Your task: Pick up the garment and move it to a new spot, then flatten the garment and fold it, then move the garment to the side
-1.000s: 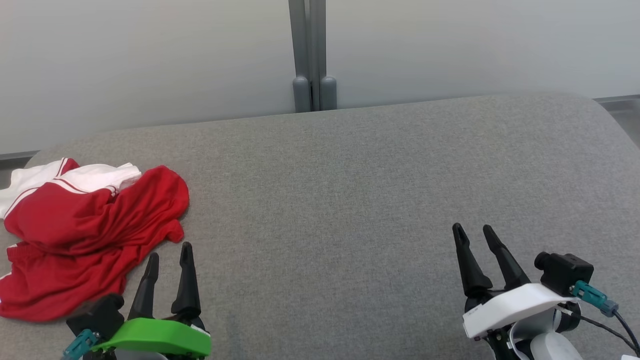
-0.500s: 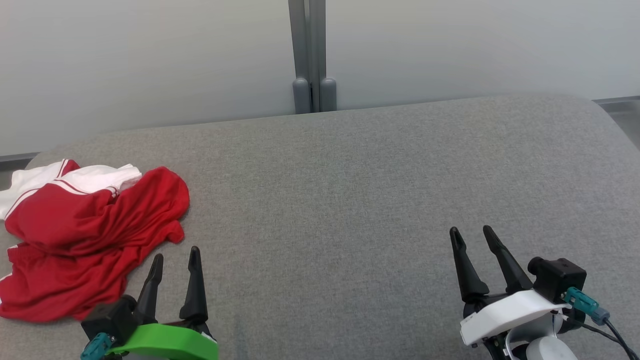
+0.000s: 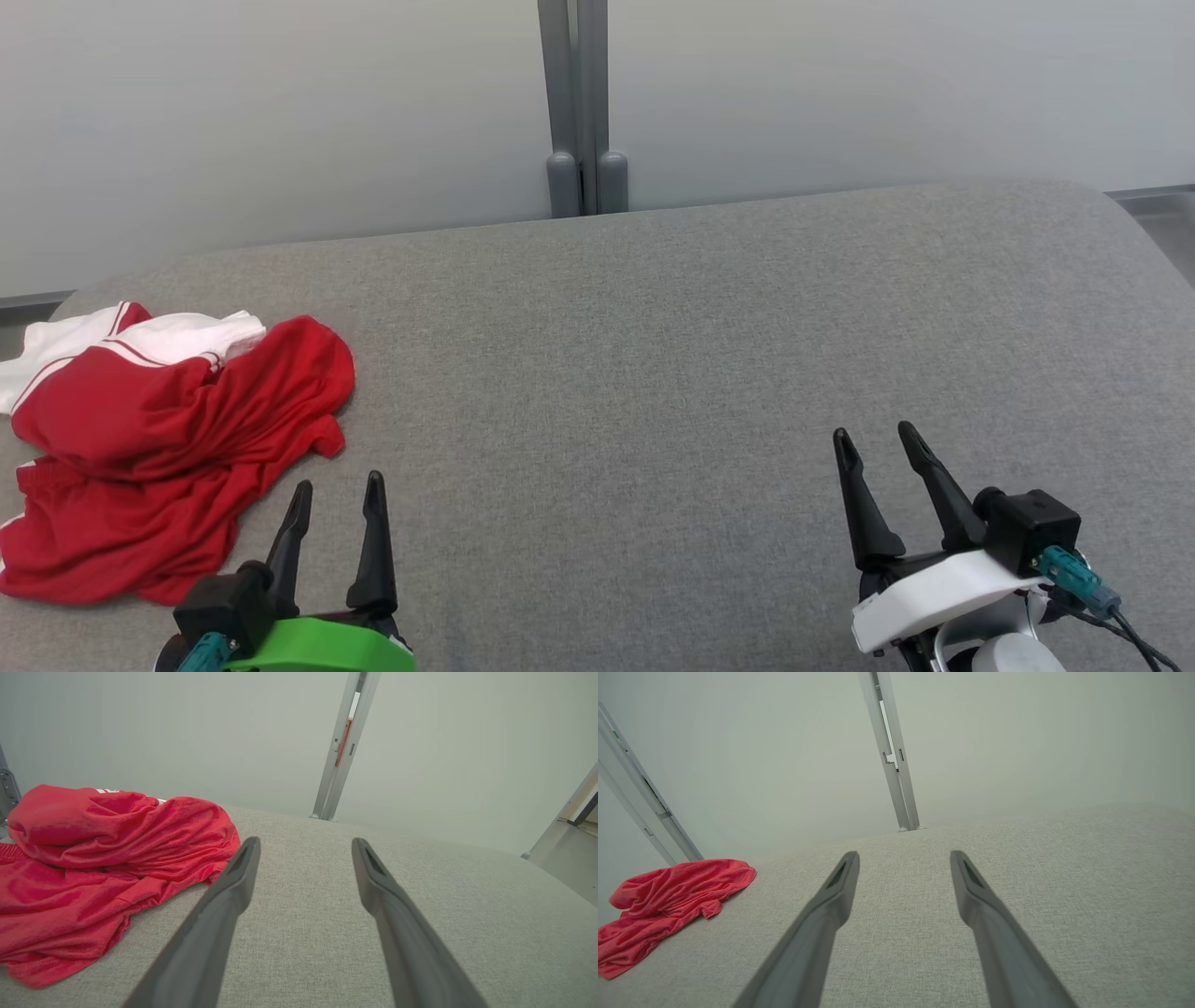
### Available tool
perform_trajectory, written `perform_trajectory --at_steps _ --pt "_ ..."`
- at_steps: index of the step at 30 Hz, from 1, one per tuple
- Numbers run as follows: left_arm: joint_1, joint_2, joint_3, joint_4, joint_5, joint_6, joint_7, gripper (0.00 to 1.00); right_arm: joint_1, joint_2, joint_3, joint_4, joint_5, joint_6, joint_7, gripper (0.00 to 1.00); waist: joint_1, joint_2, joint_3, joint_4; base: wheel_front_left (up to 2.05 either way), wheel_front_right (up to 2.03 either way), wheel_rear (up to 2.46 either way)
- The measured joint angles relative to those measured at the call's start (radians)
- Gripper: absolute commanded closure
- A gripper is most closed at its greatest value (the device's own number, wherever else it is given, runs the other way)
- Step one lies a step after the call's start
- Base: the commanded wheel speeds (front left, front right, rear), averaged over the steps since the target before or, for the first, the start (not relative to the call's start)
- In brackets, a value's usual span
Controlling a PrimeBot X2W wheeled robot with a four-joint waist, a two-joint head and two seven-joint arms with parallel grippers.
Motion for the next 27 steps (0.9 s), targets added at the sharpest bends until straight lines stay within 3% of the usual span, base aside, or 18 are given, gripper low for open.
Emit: perform_trajectory --at_steps 27 --pt "0.004 0.002 -0.024 -0.006 0.132 -0.009 -0.045 0.00 0.019 0.002 0.015 0.010 -0.163 0.001 -0.045 0.00 0.0000 0.0000 -0.012 -0.002 0.00 0.00 0.00"
